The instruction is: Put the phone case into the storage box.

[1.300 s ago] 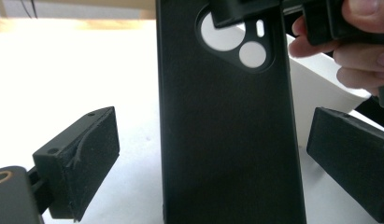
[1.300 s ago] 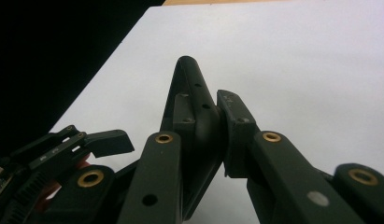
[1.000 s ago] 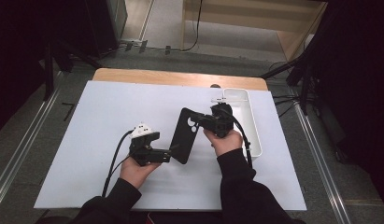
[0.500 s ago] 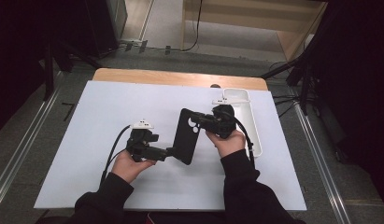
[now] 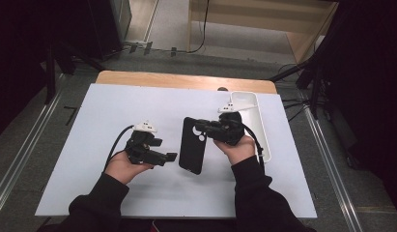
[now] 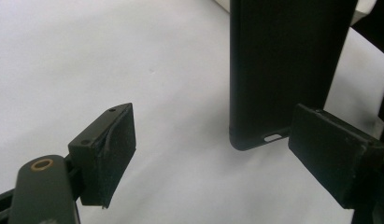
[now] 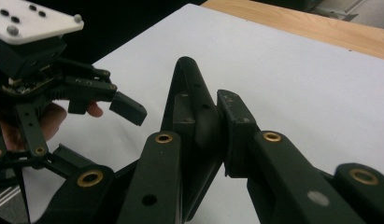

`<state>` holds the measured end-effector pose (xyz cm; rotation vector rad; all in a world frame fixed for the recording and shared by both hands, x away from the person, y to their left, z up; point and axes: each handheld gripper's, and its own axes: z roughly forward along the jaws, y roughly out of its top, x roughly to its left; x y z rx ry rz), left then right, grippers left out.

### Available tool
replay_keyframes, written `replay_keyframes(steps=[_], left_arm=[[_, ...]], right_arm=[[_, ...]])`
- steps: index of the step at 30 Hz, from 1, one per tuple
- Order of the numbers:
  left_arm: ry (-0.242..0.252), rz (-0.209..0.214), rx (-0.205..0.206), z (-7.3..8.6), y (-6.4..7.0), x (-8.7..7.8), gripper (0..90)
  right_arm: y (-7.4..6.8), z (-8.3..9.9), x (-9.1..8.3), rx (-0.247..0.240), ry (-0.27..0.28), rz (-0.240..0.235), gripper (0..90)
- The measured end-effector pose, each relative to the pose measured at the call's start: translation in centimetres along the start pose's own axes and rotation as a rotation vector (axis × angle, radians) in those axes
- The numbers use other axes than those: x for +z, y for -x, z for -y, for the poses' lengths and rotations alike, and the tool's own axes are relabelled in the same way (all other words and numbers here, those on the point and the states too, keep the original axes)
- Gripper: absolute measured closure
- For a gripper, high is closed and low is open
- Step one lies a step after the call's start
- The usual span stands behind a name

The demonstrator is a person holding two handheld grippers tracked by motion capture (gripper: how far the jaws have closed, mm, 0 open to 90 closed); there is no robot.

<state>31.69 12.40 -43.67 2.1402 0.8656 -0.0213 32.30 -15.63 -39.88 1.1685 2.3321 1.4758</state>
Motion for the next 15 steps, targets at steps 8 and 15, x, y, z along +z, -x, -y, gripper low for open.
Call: replay_keyframes(steps=[8, 15], left_arm=[[-0.015, 0.009, 0.002, -0.4, -0.3, -0.8, 17.1], [-0.018, 0.011, 0.053, -0.7, 0.1, -1.4, 22.8]], right_arm=[[-0.3, 0.1, 0.0, -0.051, -0.017, -0.050, 76.7], [-0.2, 0.2, -0.4, -0.056, -0.021, -0.096, 76.7]])
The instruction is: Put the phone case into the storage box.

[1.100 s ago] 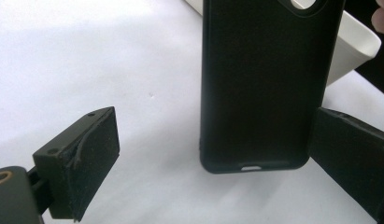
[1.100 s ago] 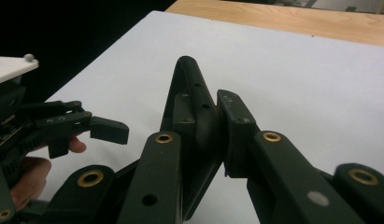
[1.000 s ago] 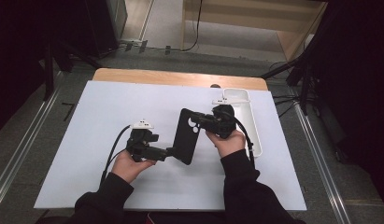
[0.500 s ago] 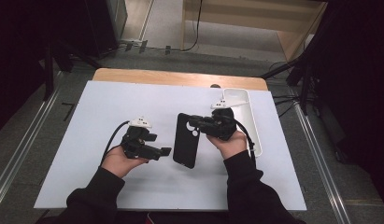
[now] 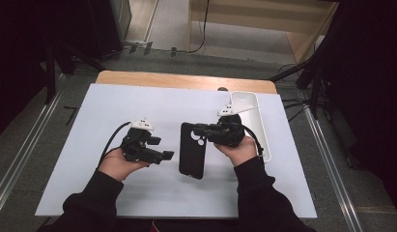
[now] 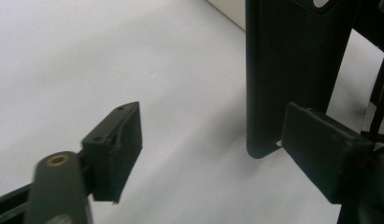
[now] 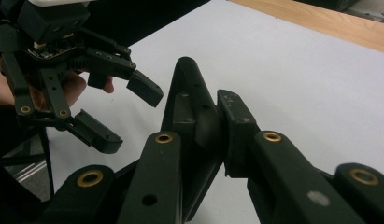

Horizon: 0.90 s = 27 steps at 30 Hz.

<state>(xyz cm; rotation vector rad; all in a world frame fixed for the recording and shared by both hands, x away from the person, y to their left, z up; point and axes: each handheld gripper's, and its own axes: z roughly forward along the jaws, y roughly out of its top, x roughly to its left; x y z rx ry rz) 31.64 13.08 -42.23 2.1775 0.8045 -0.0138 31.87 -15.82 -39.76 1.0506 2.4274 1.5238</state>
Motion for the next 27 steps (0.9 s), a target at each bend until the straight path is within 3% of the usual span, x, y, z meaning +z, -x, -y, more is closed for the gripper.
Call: replay_keyframes(steps=[4, 6, 8, 11, 18, 27], left_arm=[[-0.016, 0.015, 0.036, -0.2, 0.0, -0.2, 23.8], [-0.015, -0.001, 0.040, -0.3, 0.1, -0.3, 23.8], [-0.014, 0.023, 0.056, -0.5, 0.1, -0.5, 28.1], [-0.008, 0.080, 0.060, -0.7, 0.1, -0.9, 28.1], [-0.008, 0.162, 0.079, -1.0, 0.2, -1.5, 30.5], [-0.018, 0.211, 0.100, -1.6, 0.3, -1.7, 30.5]], right_arm=[[-0.1, 0.0, -0.2, -0.009, 0.000, -0.022, 76.7], [-0.1, 0.1, -0.2, -0.015, 0.001, -0.032, 76.6], [-0.1, 0.1, -0.2, -0.030, -0.001, -0.048, 76.6], [-0.4, 0.2, -0.2, -0.059, -0.007, -0.057, 76.6], [-0.7, 0.3, 0.0, -0.102, -0.018, -0.086, 76.5], [-1.0, 0.4, 0.4, -0.146, -0.026, -0.122, 76.5]])
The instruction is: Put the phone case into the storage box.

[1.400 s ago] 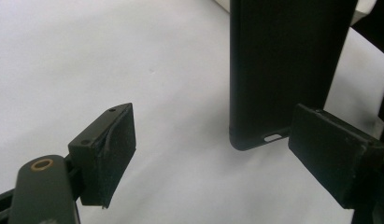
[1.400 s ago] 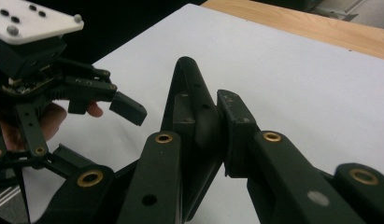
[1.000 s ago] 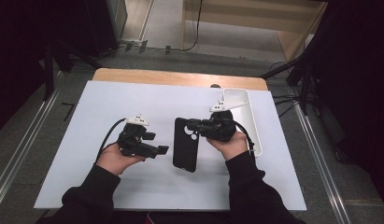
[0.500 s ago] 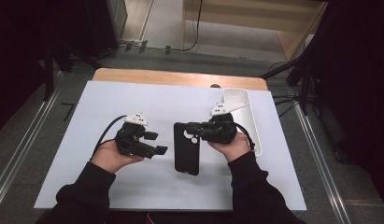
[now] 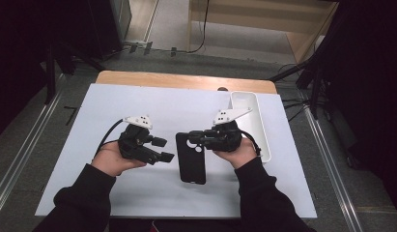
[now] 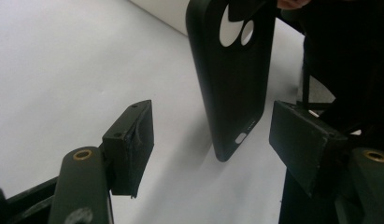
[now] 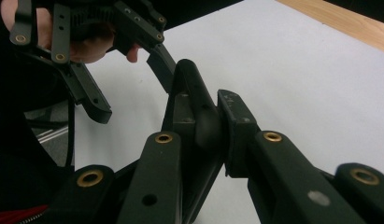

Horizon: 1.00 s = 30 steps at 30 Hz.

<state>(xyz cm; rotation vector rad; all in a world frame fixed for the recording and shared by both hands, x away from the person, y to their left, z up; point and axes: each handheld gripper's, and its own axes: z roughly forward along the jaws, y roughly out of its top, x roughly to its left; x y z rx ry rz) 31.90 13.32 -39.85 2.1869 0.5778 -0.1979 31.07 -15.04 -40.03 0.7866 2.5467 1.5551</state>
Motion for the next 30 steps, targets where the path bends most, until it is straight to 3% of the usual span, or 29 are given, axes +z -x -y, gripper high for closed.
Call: replay_keyframes(steps=[17, 25, 30], left_arm=[[-0.044, 0.070, 0.015, -1.1, -0.2, 0.7, 34.7], [-0.062, 0.097, 0.008, -1.3, -0.5, 1.0, 44.2], [-0.073, 0.114, 0.019, -1.4, -0.6, 1.4, 54.8]], right_arm=[[-0.8, -0.1, 0.8, -0.047, 0.001, -0.062, 76.4], [-1.1, -0.2, 1.1, -0.058, 0.008, -0.093, 76.4], [-1.2, -0.3, 1.3, -0.056, 0.007, -0.106, 76.5]])
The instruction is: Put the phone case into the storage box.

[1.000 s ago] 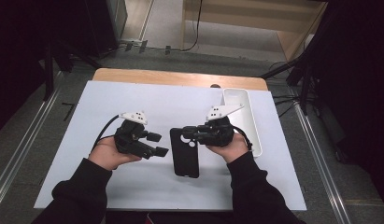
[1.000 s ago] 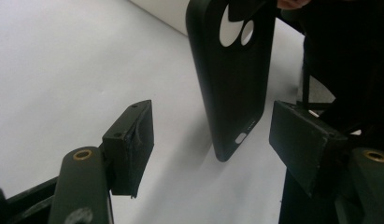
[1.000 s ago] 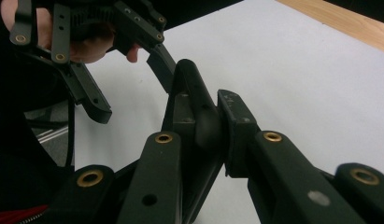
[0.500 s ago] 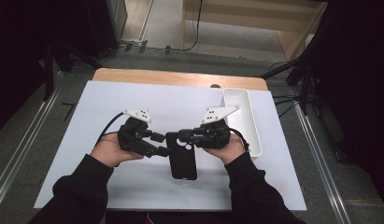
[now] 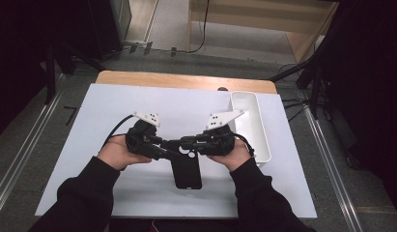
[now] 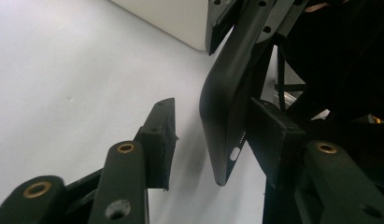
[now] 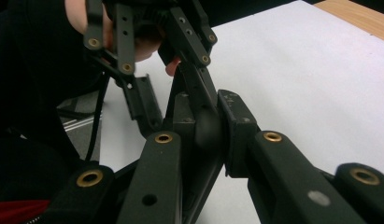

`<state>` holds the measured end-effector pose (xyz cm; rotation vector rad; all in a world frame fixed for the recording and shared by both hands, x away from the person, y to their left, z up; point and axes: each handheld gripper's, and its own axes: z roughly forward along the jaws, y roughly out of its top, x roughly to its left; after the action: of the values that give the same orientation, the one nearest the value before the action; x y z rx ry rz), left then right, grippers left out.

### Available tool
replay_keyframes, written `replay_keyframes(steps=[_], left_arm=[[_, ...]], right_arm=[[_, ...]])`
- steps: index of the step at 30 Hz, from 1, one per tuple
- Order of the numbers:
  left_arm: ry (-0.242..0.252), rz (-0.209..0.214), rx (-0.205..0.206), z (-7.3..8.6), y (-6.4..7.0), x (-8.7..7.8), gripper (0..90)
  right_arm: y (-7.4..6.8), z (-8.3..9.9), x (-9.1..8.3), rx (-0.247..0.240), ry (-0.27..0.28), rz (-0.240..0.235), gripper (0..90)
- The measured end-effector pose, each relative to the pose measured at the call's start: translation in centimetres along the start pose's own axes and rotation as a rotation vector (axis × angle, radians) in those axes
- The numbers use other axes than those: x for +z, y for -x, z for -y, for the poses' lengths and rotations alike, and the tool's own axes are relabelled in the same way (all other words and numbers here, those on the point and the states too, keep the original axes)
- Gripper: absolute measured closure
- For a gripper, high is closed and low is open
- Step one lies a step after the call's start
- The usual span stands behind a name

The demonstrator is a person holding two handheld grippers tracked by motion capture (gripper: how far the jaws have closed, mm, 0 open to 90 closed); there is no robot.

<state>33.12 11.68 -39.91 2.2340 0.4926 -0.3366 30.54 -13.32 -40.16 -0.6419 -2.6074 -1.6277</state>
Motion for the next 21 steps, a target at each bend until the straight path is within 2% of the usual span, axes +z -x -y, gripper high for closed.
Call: replay_keyframes(steps=[4, 11, 14, 17, 21], left_arm=[[-0.005, 0.010, 0.007, -0.04, -0.15, 0.08, 62.7], [0.014, 0.054, 0.017, -0.04, -0.31, -0.30, 76.3], [0.023, 0.060, 0.016, -0.03, -0.43, -0.49, 78.8], [0.025, 0.070, 0.004, -0.04, -0.52, -0.61, 79.7], [0.018, 0.063, -0.012, -0.06, -0.51, -0.57, 80.2]], right_arm=[[-0.19, -0.08, 0.04, -0.002, 0.001, -0.008, 76.5], [-0.17, -0.07, 0.16, -0.007, 0.010, -0.020, 76.4], [-0.12, -0.07, 0.23, -0.017, 0.016, -0.025, 76.1], [-0.10, -0.03, 0.22, -0.005, 0.010, -0.034, 76.0], [-0.06, -0.03, 0.31, -0.001, 0.007, -0.042, 75.6]])
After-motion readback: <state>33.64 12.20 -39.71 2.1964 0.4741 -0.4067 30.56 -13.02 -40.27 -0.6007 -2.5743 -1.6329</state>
